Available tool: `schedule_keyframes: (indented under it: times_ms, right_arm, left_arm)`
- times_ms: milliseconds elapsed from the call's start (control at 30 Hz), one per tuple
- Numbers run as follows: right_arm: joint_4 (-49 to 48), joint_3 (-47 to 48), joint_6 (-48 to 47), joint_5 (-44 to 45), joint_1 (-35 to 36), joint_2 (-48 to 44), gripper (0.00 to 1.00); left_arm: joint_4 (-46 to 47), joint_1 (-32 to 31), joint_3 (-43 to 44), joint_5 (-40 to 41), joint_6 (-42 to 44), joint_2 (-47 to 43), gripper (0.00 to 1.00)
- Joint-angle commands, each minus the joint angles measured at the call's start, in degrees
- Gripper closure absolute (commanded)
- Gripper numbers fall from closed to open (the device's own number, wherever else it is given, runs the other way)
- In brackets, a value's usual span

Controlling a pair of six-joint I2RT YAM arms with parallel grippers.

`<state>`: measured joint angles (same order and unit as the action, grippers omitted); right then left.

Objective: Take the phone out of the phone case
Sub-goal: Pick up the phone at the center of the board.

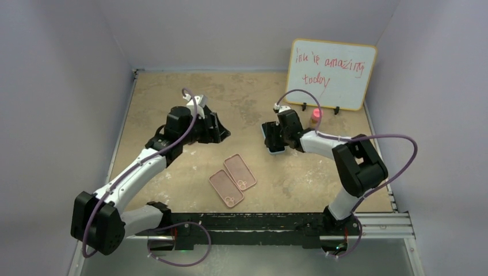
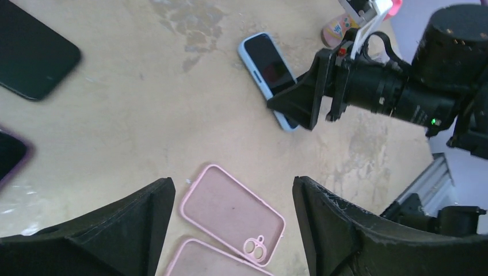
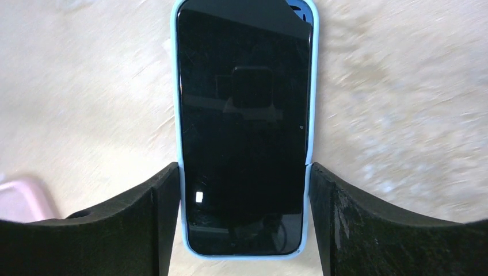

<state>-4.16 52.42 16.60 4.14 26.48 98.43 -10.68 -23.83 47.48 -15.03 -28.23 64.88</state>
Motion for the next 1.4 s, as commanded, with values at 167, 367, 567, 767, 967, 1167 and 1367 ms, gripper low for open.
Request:
schedule_keyframes:
  times_ms: [167, 367, 567, 767, 967, 1167, 1367]
  right_arm:
    - [-17.36, -12.44, 9.1, -9.34, 3.57, -12.64, 0.94]
    - [-26.9, -19.52, 12.52, -10.47, 4.13, -17.27, 0.97]
    - [-32.5, -22.79, 11.85, -11.8, 4.19, -18.98, 0.97]
    - [-35.28, -23.85, 11.42, -13.28, 4.33, -19.66, 0.97]
    - [-37.07, -24.8, 10.84, -13.93, 4.63, -20.76, 0.95]
    - [-39.07, -26.11, 10.76, -14.14, 4.72, -22.19, 0.91]
    - [-40.13, -27.98, 10.69, -16.94, 4.67, -25.47, 0.74]
  left_arm:
    - [21.14, -7.35, -3.35, 0.71, -14.18, 8.96, 0.22]
    - [31.31, -10.18, -5.16, 5.86, -22.05, 15.91, 0.22]
    - [38.33, -11.99, -3.16, 3.43, -26.05, 25.43, 0.29]
    - [40.58, -14.56, -0.39, 3.97, -26.48, 29.86, 0.29]
    - [42.01, -15.76, 0.63, 5.32, -27.2, 34.53, 0.38]
    - [45.53, -16.09, 1.14, 3.56, -26.92, 36.32, 0.64]
    - [46.07, -15.75, 0.39, 3.7, -22.51, 32.61, 1.0]
